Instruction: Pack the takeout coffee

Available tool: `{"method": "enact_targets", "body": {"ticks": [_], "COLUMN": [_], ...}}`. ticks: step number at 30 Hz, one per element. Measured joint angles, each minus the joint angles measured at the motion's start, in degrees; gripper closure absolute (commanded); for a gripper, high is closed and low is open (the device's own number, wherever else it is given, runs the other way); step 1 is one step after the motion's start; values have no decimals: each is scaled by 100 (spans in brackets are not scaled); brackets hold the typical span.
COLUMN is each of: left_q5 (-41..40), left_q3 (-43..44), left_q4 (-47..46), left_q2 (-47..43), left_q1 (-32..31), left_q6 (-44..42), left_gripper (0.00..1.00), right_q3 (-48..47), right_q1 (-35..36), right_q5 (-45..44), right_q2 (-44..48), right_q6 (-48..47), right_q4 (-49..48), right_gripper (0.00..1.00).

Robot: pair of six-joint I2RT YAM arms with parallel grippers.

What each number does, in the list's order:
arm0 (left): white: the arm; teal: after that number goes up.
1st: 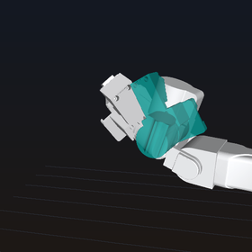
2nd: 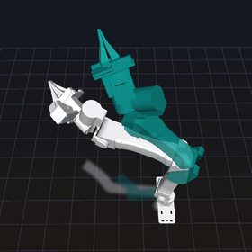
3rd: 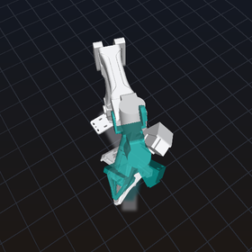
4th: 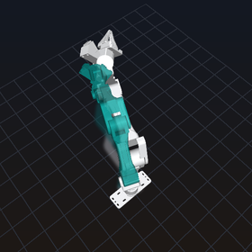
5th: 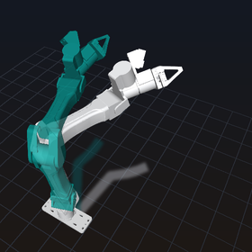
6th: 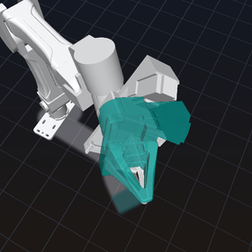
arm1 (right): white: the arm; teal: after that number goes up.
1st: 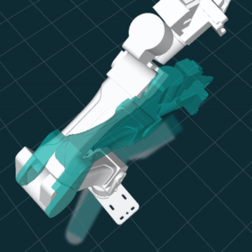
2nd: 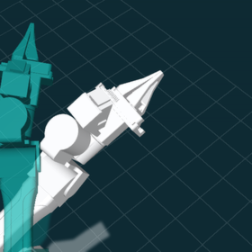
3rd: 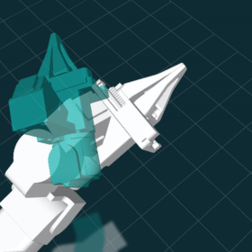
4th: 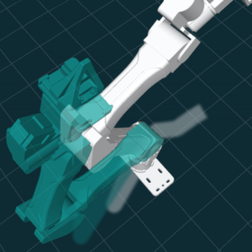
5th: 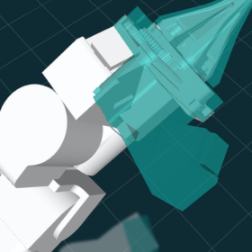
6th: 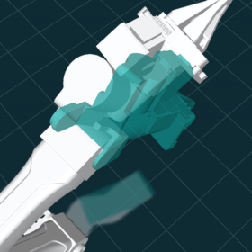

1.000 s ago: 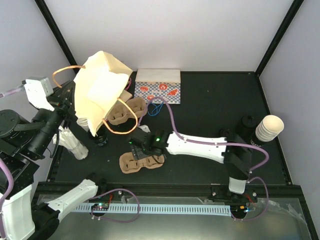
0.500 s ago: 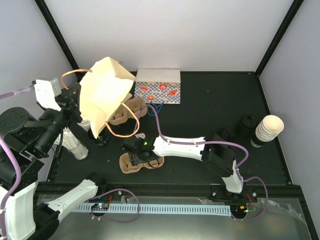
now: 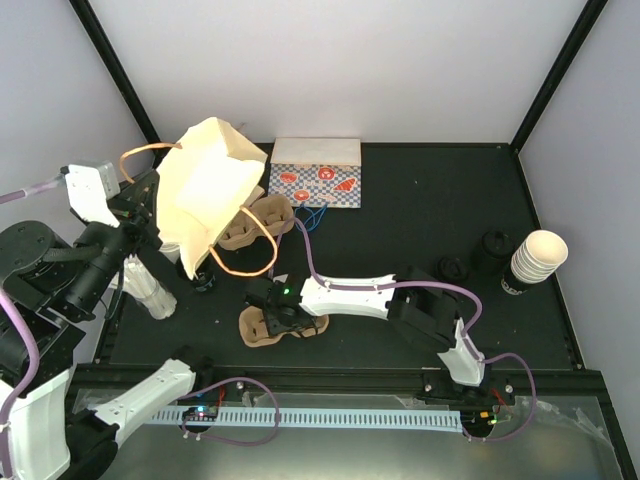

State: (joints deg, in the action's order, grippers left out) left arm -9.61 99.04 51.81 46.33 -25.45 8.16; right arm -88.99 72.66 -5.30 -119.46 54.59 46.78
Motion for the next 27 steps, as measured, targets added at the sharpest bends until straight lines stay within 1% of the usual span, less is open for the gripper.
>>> {"method": "enact_targets", "body": {"ticks": [2,7,9,10,12,24,27], "left_q5": [0,2,2,2,2,107,175], "left_q3": [-20,-28,-31,-35,-59,-105,-146], "left_q4": [4,4,4,4,2,2,2], "left_q2": [0,2,2,0,-13,-20,-17], "left_q1": [0,2,2,0,0,2,0], "left_q6": [-9,-9,-9,-9,-9,-7,-7], "left_gripper": [98,98,99,98,98,98,98], "right_q3": [0,66,96,138,232,734,1001], "right_q1": [0,0,0,-2,-4,-136,-225], "right_q5": [13,57,66,66,44,-256,-365], "right_q2": [-20,-48,-44,-24,37,820,1204], "right_q6": [-2,-4,-17,-4,-2,-42,-81], "right_q4": [-20,-122,-170,-219,-299,-267,-262], "right_gripper": [39,52,54,58,62,63,63]}}
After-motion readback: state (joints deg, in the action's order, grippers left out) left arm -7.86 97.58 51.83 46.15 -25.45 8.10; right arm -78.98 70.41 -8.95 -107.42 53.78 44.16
